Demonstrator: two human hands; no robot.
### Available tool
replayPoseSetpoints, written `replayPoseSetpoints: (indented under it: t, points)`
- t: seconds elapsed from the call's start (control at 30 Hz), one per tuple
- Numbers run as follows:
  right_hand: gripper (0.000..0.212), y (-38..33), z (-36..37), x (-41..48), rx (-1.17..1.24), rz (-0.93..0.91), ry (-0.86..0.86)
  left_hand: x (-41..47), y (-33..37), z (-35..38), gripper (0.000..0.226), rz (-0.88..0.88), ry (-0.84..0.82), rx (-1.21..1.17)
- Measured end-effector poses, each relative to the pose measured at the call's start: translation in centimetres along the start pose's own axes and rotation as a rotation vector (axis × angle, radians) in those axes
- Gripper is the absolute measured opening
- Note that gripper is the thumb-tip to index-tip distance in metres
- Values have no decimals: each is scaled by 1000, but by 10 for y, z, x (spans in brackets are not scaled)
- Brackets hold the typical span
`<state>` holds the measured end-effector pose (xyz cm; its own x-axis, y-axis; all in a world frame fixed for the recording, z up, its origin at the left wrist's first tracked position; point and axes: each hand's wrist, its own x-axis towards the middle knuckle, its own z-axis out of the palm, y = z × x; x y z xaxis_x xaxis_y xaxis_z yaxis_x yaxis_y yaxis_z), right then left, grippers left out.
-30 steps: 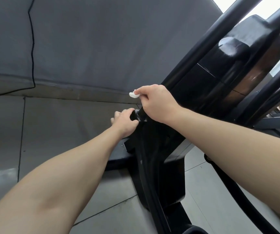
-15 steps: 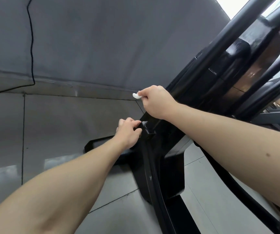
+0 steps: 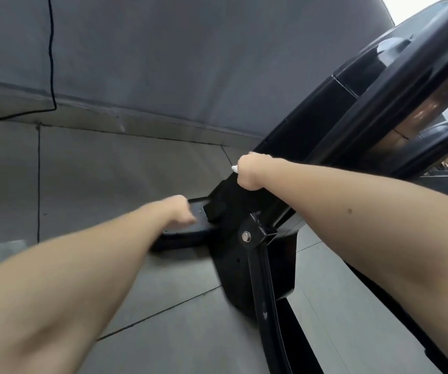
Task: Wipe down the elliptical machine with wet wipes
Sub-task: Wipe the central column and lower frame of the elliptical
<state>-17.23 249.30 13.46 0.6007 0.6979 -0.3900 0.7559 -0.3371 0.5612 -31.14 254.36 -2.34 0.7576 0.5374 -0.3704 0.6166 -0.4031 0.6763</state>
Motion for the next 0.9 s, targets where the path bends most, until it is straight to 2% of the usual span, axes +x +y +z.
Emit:
replayPoseSetpoints:
  t: [0.1,0.23,0.3,0.37,0.47,0.53,0.63,0.7,0.73,0.83,0.9]
  points:
    - [59,-10,26,13,-136,-76,-60,-1,-45,-16,19,-188,-10,218]
    - [58,-18,39,34,-196,-132,-81,-1,-62,-16,25,-228,-179,320]
    - [59,-18,45,45,-224,-156,-80,2,-62,-19,28,-230,-203,286]
    - [66,-13,56,54,-316,-163,-60,11,-60,-20,27,-215,-154,224]
    - [75,-6,77,62,-600,-154,-17,22,-56,-17,23,-182,-36,176]
    - [80,-8,91,60,-752,-200,-24,25,-54,-14,21,-166,-31,173]
    - [77,-21,133,38,-940,-440,-245,27,-54,-4,15,-177,-89,183]
    - [75,-21,145,27,-1023,-520,-363,28,-56,2,16,-188,-137,203]
    - [76,-18,137,30,-1017,-505,-335,27,-57,4,16,-200,-162,210]
    - [84,-7,88,57,-913,-290,-42,26,-54,5,17,-228,-211,247]
    - [91,-3,68,70,-894,-164,29,27,-50,5,16,-226,-225,252]
